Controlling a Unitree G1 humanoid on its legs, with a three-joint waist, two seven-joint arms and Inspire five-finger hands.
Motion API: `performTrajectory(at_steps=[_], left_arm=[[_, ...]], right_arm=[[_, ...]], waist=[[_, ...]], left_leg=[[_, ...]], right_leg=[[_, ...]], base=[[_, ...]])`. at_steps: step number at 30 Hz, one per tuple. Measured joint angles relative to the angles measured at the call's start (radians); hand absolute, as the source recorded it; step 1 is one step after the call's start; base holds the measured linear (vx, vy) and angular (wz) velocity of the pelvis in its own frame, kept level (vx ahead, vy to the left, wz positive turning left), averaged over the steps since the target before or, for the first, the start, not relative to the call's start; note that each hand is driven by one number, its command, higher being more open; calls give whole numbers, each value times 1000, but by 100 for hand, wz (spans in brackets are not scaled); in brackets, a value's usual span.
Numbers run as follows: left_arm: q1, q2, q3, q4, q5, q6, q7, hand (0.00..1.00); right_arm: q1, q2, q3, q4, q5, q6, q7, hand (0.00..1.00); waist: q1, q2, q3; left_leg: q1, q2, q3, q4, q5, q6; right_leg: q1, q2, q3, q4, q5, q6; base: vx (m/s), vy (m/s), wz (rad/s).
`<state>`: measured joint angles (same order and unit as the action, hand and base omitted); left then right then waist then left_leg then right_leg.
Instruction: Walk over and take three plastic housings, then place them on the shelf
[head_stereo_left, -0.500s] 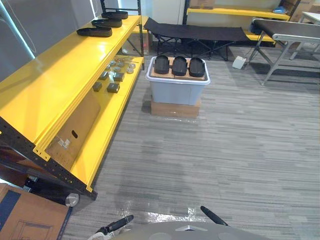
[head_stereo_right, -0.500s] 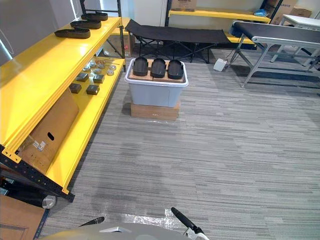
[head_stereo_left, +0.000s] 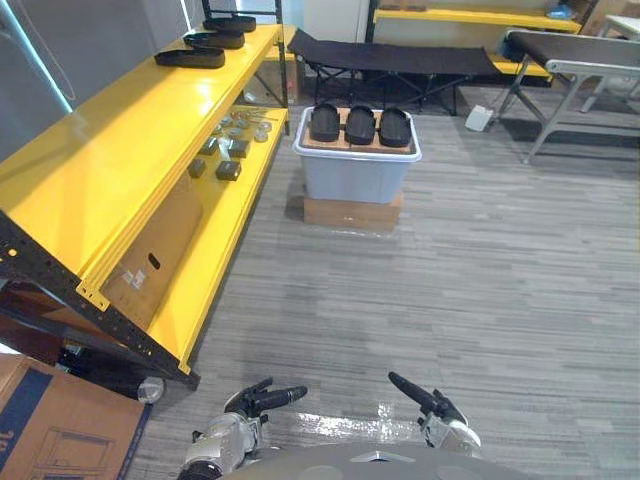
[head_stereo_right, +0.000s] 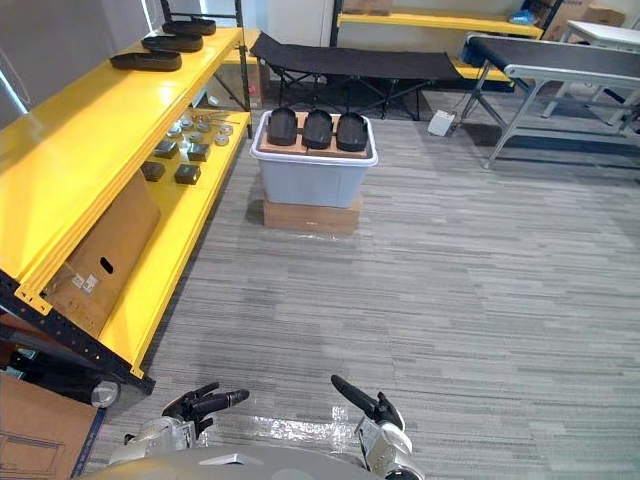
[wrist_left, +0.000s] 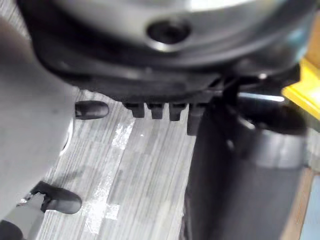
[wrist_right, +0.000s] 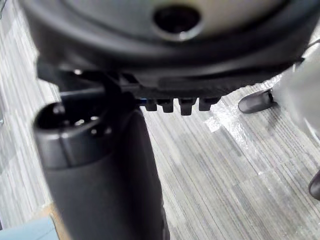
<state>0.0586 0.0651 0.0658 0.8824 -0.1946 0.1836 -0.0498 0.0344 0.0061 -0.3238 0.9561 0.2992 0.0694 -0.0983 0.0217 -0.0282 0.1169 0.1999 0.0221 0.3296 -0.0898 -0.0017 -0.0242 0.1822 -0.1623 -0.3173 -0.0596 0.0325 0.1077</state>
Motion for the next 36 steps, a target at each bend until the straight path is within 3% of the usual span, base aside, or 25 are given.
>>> performTrajectory(at_steps=[11,18,25,28,30,31,32,33,34,36], left_arm=[[-3,-26,38,24,-46,-31,73,100],[8,-34,136,45,-52,-57,85,100],[49,-29,154,52,-77,-72,87,100],[60,-28,157,52,-77,-73,80,100],[59,-28,149,58,-72,-80,77,100],[52,-30,139,63,-72,-88,74,100],[45,-25,136,69,-69,-94,74,100],[46,-24,138,70,-70,-94,74,100],[42,-18,138,69,-69,-96,68,100],[38,-15,139,69,-69,-94,61,100]], right_arm=[[0,7,0,0,1,-18,-5,100],[54,26,-6,-2,3,-17,-21,100],[84,27,-27,-1,1,-24,-40,100],[86,29,-29,-2,2,-42,-49,100],[90,27,-42,-4,15,-47,-58,100],[90,24,-53,-14,39,-63,-58,100],[87,23,-63,-22,46,-79,-55,100],[89,26,-66,-23,42,-85,-55,100],[102,35,-67,-28,41,-95,-52,100],[112,39,-75,-35,31,-102,-39,100]], waist=[[-6,-7,13],[-8,-7,24],[0,-4,21],[1,-17,19],[-2,-14,21],[-11,1,37],[-31,19,49],[-32,15,52],[-28,6,54],[-25,0,55]], left_leg=[[26,-12,9,0,-4,-5],[33,-11,19,-1,-7,-2],[28,-14,18,-1,-15,5],[17,-34,-4,0,-39,30],[26,-41,-40,0,-63,54],[49,-36,-82,2,-73,70],[78,-13,-96,6,-77,88],[92,-3,-100,6,-84,88],[102,15,-103,15,-99,79],[107,31,-100,43,-121,50]], right_leg=[[37,-8,-6,-16,8,-7],[29,-11,-4,2,-2,-9],[27,-11,-2,-8,-4,-7],[-48,-56,3,138,-83,23],[-119,-85,29,334,-109,40],[-200,-101,54,520,-96,53],[-241,-85,75,602,-141,9],[-251,-70,77,598,-166,-24],[-277,-44,69,567,-171,-31],[-305,-34,39,443,-156,-19]], base=[[10,1,-1],[-118,2,-3],[-14,9,0],[103,63,8],[138,69,12],[129,77,31],[148,73,36],[171,63,41],[181,42,31],[227,28,20]])
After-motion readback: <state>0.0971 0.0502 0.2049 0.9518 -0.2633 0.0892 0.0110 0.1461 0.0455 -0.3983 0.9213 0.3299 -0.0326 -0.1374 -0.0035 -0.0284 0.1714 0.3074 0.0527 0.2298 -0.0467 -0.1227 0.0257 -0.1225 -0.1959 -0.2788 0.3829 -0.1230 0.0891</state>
